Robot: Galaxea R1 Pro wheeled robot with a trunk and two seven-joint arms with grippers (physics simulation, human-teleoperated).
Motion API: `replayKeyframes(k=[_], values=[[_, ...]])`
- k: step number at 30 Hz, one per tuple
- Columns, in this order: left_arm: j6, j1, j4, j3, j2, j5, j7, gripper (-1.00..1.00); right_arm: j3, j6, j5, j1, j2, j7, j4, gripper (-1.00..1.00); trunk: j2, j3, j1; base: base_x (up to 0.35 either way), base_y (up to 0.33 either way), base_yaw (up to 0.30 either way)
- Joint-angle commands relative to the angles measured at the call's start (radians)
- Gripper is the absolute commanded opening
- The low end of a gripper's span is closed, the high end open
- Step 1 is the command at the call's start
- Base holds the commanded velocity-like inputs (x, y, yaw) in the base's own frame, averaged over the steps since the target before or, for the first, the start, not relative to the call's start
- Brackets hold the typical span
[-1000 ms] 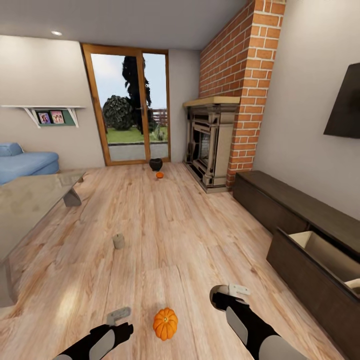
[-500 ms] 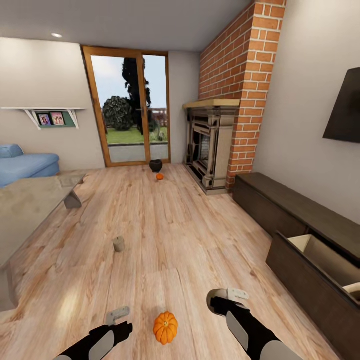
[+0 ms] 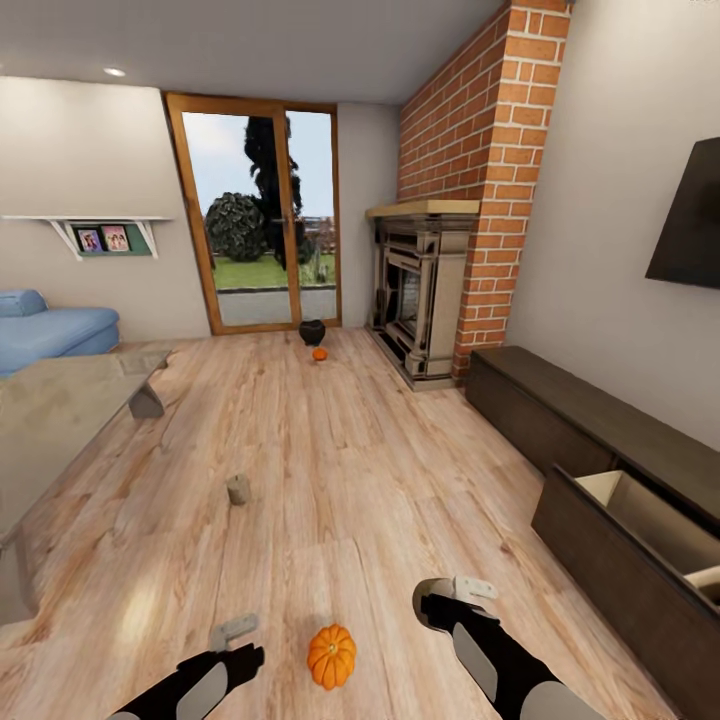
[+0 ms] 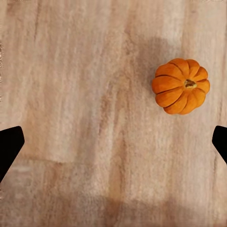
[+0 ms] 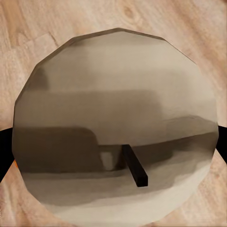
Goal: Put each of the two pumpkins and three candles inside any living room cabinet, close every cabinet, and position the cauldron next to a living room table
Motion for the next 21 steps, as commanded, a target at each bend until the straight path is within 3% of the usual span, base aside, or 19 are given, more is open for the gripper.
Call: replayKeyframes(k=[1, 7, 21], values=[[0.003, 0.000, -0.004, -0.007, 0.003, 0.007, 0.008, 1.00, 0.008, 0.004, -0.008, 0.000, -0.001, -0.010, -0.002, -1.00, -0.001, -0.001, 0.000, -0.117, 0.106, 0.000], [0.003, 0.000, 0.000, -0.007, 0.006, 0.009, 0.008, 1.00, 0.008, 0.004, -0.007, 0.000, -0.001, -0.010, -0.002, -1.00, -0.001, -0.001, 0.000, -0.199, 0.182, 0.093], [0.003, 0.000, 0.000, -0.007, 0.008, 0.008, 0.008, 1.00, 0.008, 0.003, -0.005, 0.000, 0.000, -0.010, 0.014, -1.00, -0.001, -0.001, 0.000, -0.198, 0.229, 0.266]])
